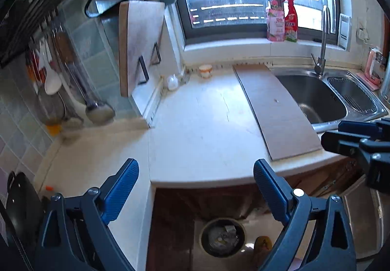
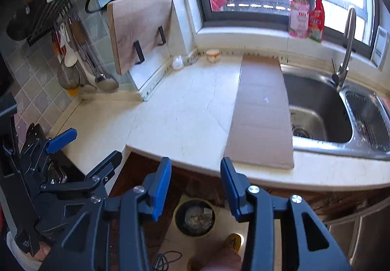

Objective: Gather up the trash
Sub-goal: 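Raise both open tools back up to the counter corner, then grasp the clear plastic bag with the left tool while the right tool grasps the paper cup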

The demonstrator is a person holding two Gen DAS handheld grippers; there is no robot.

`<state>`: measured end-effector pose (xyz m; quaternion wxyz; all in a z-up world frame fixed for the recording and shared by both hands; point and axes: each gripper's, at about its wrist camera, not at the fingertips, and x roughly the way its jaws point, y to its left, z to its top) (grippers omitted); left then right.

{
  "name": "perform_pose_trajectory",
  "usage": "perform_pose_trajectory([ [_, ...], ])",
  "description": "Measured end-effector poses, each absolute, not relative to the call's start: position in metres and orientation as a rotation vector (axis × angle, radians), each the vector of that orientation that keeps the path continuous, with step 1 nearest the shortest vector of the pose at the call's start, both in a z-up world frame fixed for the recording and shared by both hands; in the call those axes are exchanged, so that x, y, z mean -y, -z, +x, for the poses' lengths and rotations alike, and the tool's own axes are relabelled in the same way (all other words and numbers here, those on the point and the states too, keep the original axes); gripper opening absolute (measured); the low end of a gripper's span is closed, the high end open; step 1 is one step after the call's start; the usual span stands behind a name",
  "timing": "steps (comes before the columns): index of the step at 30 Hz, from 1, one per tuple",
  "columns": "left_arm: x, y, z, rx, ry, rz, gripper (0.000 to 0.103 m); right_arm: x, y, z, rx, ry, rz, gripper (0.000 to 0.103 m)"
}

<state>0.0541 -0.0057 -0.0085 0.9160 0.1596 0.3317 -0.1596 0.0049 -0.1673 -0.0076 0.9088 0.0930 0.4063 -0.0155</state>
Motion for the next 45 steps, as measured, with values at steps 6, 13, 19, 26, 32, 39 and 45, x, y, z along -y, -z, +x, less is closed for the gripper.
perform_pose_trajectory([
  [6, 0.022, 0.005, 0.111, -0.668, 0.286, 0.315, 0.097, 0.203, -0.005, 0.062, -0.806, 0.020, 0.194, 0.042],
  [13, 0.067, 0.018, 0.218, -0.709, 0.213, 0.326, 0.097, 0.250, -0.012, 0.174, -0.824, -0.031, 0.203, 0.042],
  [19, 0.109, 0.045, 0.324, -0.771, 0.105, 0.352, 0.097, 0.291, -0.012, 0.286, -0.854, -0.074, 0.206, 0.049],
  [26, 0.139, 0.093, 0.442, -0.835, 0.009, 0.351, 0.097, 0.319, 0.030, 0.429, -0.917, -0.103, 0.215, 0.061],
  [32, 0.144, 0.137, 0.508, -0.881, -0.055, 0.300, 0.097, 0.320, 0.098, 0.523, -1.032, -0.129, 0.253, 0.061],
  [39, 0.149, 0.172, 0.545, -0.894, -0.112, 0.302, 0.097, 0.295, 0.161, 0.578, -1.110, -0.137, 0.167, 0.066],
  [45, 0.148, 0.182, 0.570, -0.896, -0.136, 0.291, 0.097, 0.283, 0.179, 0.595, -1.108, -0.152, 0.144, 0.070],
])
